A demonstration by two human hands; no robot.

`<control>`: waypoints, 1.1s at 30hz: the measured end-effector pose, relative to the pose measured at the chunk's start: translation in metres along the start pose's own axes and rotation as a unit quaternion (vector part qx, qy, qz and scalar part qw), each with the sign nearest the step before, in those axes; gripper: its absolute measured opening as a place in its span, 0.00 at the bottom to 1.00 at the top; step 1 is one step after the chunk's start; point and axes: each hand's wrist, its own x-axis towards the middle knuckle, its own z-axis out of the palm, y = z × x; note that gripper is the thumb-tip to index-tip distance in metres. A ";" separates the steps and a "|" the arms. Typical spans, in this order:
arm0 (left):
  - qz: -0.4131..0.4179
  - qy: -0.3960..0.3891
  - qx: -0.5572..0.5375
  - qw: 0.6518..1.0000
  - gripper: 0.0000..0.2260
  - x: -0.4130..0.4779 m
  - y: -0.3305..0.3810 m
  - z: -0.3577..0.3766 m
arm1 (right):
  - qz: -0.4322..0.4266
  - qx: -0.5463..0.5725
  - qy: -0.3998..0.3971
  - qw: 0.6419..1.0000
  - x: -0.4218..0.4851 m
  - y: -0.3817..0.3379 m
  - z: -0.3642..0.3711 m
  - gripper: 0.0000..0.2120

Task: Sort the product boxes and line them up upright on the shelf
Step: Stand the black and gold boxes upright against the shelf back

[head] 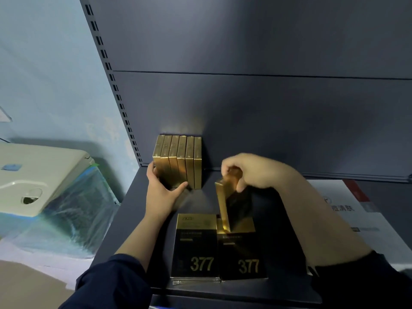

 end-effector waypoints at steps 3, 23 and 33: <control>-0.003 -0.003 0.001 1.000 0.46 0.000 -0.002 -0.001 | -0.012 -0.017 0.114 0.993 0.022 -0.008 -0.001 0.17; 0.010 0.012 0.029 0.999 0.39 0.001 0.005 -0.001 | 0.076 0.238 0.156 0.955 0.087 0.007 0.073 0.37; -0.006 -0.004 0.008 1.000 0.39 -0.003 0.010 -0.004 | 0.088 0.137 0.044 0.986 0.026 0.016 0.064 0.37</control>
